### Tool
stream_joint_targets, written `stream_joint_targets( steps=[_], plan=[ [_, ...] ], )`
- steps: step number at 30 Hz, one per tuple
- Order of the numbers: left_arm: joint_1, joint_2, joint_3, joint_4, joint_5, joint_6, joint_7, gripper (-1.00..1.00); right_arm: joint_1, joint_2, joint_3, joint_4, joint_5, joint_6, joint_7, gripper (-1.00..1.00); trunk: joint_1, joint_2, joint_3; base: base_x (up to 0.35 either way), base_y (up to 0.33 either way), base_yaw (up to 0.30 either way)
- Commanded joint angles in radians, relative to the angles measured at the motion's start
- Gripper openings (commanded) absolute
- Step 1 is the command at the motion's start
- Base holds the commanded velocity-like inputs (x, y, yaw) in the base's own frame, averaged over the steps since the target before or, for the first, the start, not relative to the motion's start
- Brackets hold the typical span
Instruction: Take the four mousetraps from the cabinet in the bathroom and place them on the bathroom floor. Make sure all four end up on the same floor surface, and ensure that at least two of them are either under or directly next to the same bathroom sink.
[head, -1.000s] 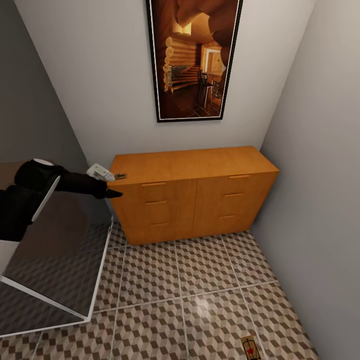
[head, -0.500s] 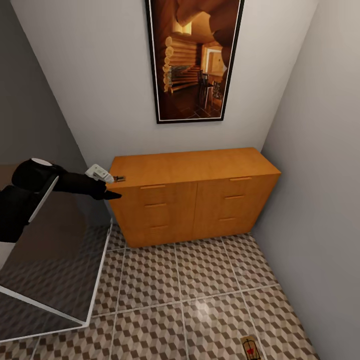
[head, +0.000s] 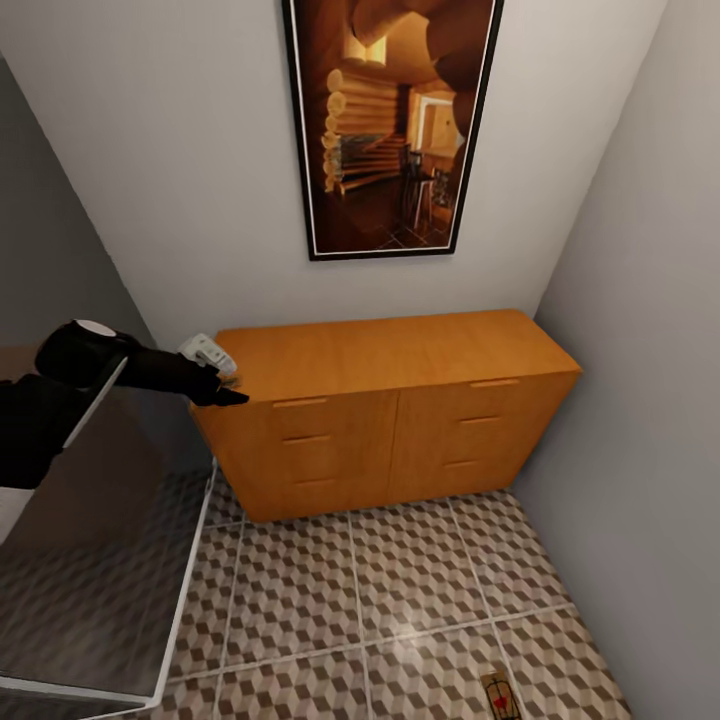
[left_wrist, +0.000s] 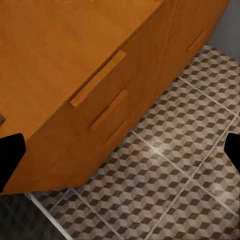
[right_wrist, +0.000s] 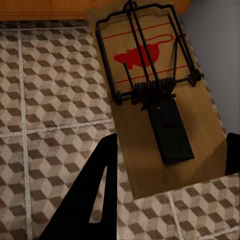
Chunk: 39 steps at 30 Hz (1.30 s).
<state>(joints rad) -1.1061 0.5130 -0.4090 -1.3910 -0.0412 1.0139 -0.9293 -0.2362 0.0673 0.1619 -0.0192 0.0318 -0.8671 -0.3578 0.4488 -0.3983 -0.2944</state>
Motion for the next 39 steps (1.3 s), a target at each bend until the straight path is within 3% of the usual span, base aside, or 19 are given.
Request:
stream_joint_targets(
  steps=[1, 21, 29, 39],
  plan=[
    [-0.001, 0.001, -0.004, -0.004, -0.005, 0.005, -0.006, 1.0, -0.001, 0.0, 0.007, 0.001, 0.002, -0.001, -0.009, -1.0, 0.001, -0.002, -0.002, 0.345, 0.0, 0.0],
    [-0.001, 0.016, -0.02, -0.016, -0.006, 0.005, -0.005, 1.0, -0.001, 0.0, 0.007, 0.001, 0.002, -0.001, -0.009, -1.0, 0.001, -0.002, -0.002, 0.343, 0.0, 0.0],
    [-0.002, 0.062, -0.022, -0.017, -0.006, 0.004, -0.006, 1.0, -0.001, 0.0, 0.007, 0.001, 0.001, -0.001, -0.009, -1.0, 0.001, -0.002, -0.002, 0.241, 0.0, 0.0],
    [-0.003, 0.132, -0.034, -0.017, -0.005, 0.003, -0.007, 1.0, -0.001, 0.0, 0.007, 0.001, 0.002, -0.001, -0.009, -1.0, 0.001, -0.002, -0.002, 0.036, 0.0, 0.0]
  ],
)
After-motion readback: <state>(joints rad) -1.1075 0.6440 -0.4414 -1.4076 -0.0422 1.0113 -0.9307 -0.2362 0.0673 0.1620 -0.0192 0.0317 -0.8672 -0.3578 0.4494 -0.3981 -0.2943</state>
